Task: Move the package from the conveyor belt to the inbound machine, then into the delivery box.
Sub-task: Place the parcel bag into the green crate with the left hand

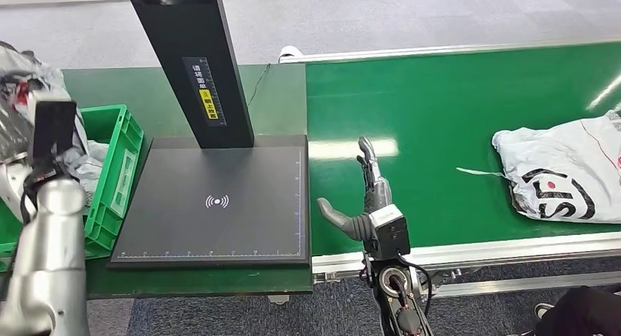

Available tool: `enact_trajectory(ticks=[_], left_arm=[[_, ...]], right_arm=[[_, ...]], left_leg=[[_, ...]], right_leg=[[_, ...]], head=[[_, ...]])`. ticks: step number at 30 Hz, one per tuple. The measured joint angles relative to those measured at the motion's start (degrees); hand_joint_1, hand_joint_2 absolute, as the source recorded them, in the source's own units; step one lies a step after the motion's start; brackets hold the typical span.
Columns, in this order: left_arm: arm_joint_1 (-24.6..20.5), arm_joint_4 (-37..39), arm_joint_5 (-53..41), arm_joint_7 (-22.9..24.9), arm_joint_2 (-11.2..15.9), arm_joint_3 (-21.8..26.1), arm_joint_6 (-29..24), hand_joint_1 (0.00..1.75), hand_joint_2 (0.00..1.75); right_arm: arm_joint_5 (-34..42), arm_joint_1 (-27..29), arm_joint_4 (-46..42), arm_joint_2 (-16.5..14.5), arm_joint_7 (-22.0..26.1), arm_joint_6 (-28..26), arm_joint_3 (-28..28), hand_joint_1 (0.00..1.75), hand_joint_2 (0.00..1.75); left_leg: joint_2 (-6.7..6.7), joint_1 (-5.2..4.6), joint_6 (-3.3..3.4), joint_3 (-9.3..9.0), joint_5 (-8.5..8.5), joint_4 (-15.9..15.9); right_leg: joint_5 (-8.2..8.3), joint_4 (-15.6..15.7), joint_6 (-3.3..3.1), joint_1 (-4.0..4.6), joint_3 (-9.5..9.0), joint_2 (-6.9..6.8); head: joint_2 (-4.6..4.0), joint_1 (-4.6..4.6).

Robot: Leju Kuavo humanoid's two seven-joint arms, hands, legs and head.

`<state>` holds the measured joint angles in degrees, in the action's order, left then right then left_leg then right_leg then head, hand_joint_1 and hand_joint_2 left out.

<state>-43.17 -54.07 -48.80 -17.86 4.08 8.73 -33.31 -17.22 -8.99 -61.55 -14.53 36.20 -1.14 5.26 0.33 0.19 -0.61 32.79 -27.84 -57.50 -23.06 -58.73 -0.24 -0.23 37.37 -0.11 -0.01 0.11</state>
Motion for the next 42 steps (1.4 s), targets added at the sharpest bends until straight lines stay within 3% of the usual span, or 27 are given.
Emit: enact_trajectory(ticks=[2,5,12,23,32,37,42], left_arm=[[-5.8,7.7,-2.4,2.8,2.0,0.1,0.4,1.75,1.75],[-10.9,15.6,-4.6,5.7,3.6,0.2,0.8,1.75,1.75],[-14.8,25.3,-8.5,10.4,5.0,0.3,1.1,1.75,1.75],[-14.9,31.0,-10.4,16.5,7.6,0.8,2.9,1.75,1.75],[-11.9,33.4,-10.5,18.7,9.5,3.3,2.8,1.73,1.75],[-10.5,34.1,-10.5,18.3,9.8,4.5,3.3,1.38,1.75],[-9.7,34.2,-11.0,17.3,9.8,5.9,3.4,1.38,1.75]], right_arm=[[0.0,0.5,0.0,0.0,0.0,0.0,0.0,0.0,1.75],[0.0,0.9,-0.1,0.0,0.0,0.0,0.0,0.0,1.75],[-0.1,1.4,-0.7,0.0,-0.2,0.0,0.1,0.0,1.75],[-0.5,2.6,-2.6,0.0,-0.7,0.1,0.2,0.0,1.75],[-0.6,3.5,-3.5,0.0,-0.9,0.6,0.2,0.0,1.75],[-0.7,4.0,-4.0,0.0,-1.1,1.0,0.2,0.0,1.75],[-1.0,4.1,-4.1,0.0,-1.3,1.1,0.1,0.0,1.75]], left_leg=[[0.1,0.0,0.0,0.01,0.0,0.0],[0.07,0.0,0.0,0.09,-0.01,0.0],[0.01,0.0,0.0,0.3,-0.02,0.0],[0.02,0.02,0.0,0.33,-0.02,0.0],[0.02,0.02,0.0,0.38,-0.02,0.0],[0.01,0.02,0.0,0.41,-0.02,0.0],[0.01,0.02,0.0,0.42,-0.02,0.0]], right_leg=[[0.03,0.0,0.01,0.0,0.05,0.12],[0.02,0.0,0.02,0.0,0.13,0.13],[-0.01,0.0,0.01,0.0,0.3,0.12],[-0.01,0.0,0.01,0.03,0.33,0.12],[-0.01,0.0,0.01,0.03,0.38,0.11],[-0.01,0.0,0.0,0.03,0.41,0.11],[-0.01,0.0,0.01,0.03,0.42,0.12]], head=[[-0.01,0.01],[-0.01,0.03],[-0.01,0.03],[-0.01,0.03],[-0.01,0.04],[-0.01,0.04],[-0.01,0.04]])
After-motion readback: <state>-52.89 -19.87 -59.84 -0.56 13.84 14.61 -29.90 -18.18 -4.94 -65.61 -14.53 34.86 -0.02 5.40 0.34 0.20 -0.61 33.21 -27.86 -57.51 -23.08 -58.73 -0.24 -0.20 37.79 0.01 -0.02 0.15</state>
